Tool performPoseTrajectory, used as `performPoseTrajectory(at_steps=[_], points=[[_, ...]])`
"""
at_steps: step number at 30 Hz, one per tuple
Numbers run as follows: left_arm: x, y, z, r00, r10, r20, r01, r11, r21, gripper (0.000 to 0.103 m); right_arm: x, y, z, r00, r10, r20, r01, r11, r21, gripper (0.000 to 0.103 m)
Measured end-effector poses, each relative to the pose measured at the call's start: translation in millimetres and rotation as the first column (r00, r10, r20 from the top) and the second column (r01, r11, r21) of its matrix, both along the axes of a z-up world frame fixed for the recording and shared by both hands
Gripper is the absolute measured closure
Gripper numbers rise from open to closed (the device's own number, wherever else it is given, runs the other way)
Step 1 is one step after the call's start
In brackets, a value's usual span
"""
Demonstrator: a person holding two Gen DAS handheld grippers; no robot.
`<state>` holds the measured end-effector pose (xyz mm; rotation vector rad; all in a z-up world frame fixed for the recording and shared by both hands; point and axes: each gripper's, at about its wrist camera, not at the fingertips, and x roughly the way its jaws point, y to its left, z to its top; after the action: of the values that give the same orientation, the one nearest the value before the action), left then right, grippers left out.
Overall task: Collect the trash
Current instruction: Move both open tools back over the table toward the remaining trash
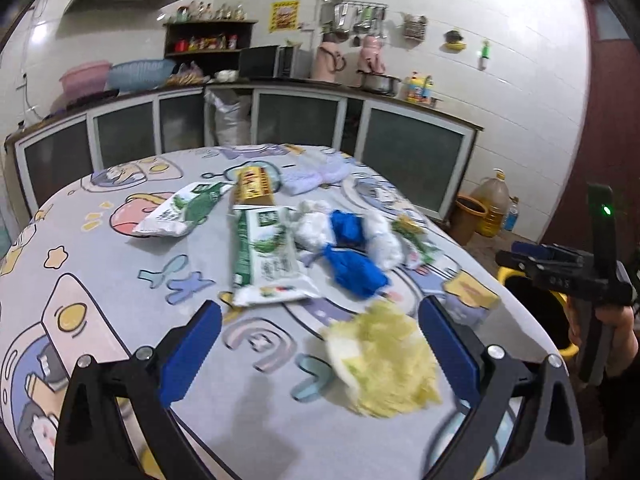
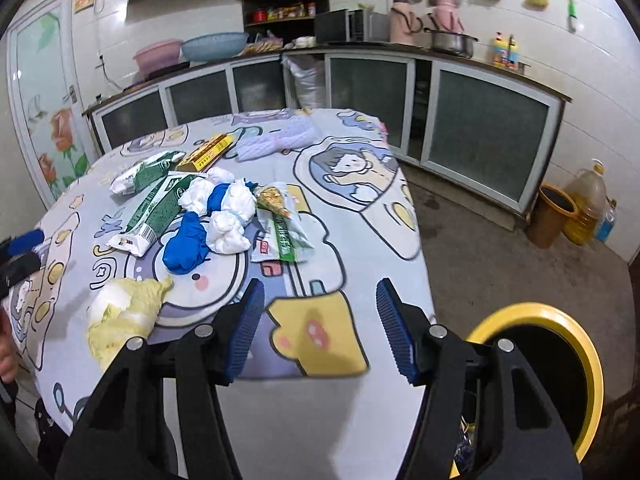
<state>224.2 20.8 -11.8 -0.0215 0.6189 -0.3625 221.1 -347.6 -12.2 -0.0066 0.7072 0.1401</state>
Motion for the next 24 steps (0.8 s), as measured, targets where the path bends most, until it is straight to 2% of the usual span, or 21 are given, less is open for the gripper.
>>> performPoseTrajectory(at_steps=[4, 10, 14, 24], points=[[34, 10, -2, 0.999, 0.002, -0.045, -0.002, 1.000, -0.005, 0.008, 21, 9, -3, 0.999, 0.030, -0.019, -0.030, 1.000, 0.007, 0.047], [89, -3, -6, 0.994, -0.016, -0.106, 0.017, 1.000, 0.011, 0.008, 56, 11, -14, 0.996, 0.055, -0.063, -0.054, 0.998, 0.018, 0.047], [115, -15, -10, 0.994, -0.016, -0.111, 0.022, 0.998, 0.059, 0.008, 76, 13, -19, 0.994, 0.078, -0.082, -0.077, 0.997, 0.014, 0.047], [159, -30, -40, 0.982, -0.001, -0.191, 0.029, 0.989, 0.146, 0.008, 112, 20, -31, 0.982, 0.141, -0.125, -0.137, 0.990, 0.036, 0.047]])
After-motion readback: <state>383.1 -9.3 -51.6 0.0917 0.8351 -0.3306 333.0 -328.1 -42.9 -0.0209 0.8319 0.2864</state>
